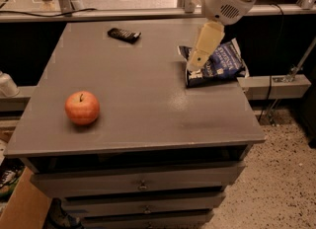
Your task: Move rxbar chocolate near apple
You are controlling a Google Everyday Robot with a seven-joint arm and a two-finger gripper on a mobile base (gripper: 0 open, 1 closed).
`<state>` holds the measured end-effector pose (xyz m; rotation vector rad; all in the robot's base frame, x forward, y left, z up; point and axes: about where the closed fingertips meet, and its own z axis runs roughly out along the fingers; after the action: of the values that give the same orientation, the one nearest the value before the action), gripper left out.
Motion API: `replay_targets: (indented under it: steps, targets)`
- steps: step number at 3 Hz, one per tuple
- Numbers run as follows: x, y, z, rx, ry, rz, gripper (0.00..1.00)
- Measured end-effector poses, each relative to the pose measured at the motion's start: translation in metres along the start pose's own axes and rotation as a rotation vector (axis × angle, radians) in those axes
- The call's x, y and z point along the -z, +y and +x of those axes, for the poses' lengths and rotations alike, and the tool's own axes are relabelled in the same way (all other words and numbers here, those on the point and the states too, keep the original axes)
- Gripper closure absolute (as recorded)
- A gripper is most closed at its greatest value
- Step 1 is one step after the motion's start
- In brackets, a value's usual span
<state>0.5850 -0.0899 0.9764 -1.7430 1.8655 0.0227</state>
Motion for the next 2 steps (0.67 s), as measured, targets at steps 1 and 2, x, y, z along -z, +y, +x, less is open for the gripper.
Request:
replay_targets:
  steps: [1,2]
  targets:
    - [-0.033,-0.026,0.000,-0.089,-0.090,0.008,0.00]
    - [-0.073,-0.056,-0.001,-0.194,-0.189,0.007,0.00]
